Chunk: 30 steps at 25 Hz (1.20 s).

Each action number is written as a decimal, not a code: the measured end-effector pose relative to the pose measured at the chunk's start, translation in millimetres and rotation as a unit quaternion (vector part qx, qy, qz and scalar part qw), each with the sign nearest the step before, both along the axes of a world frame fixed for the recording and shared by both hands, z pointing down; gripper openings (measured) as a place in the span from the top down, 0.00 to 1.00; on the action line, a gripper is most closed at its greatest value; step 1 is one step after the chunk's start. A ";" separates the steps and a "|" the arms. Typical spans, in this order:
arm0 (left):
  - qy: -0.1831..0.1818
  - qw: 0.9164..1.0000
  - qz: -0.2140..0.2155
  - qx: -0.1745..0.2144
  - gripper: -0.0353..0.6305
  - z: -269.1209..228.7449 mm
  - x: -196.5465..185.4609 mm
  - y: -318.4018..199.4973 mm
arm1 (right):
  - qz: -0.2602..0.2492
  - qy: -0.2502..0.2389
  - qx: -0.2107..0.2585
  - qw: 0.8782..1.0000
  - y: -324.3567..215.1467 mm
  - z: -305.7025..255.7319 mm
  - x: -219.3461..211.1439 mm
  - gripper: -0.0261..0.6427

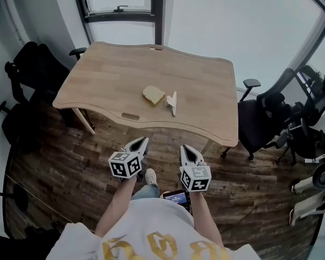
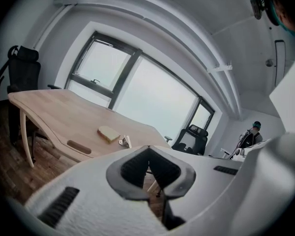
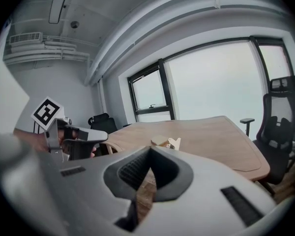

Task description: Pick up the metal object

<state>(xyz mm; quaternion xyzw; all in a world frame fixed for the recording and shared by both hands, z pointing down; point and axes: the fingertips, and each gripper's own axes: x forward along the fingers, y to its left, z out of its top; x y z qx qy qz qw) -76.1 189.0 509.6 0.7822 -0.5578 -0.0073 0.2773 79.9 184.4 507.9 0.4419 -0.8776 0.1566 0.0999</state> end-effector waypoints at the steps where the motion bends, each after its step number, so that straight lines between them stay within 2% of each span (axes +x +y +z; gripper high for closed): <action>1: 0.002 1.000 -0.001 0.000 0.92 0.0 -1.4 -3.2 | 0.000 0.001 0.000 1.000 -3.1 0.2 -1.1 0.94; 8: 0.019 1.000 -0.001 -0.003 0.92 8.6 -8.3 -48.0 | 0.005 -0.001 -0.003 1.000 -39.7 4.6 -4.1 0.94; 19: 0.013 0.999 0.028 -0.037 0.92 36.4 -14.3 -194.6 | 0.045 0.019 -0.032 0.998 -168.8 21.6 0.2 0.94; 24: 0.025 0.998 0.047 -0.040 0.92 38.9 -22.6 -245.1 | 0.044 0.053 -0.042 0.997 -205.8 36.3 -17.2 0.94; 30: 0.025 0.995 0.084 -0.040 0.92 45.4 -27.8 -282.0 | 0.089 -0.004 -0.057 0.994 -238.5 41.9 -15.4 0.94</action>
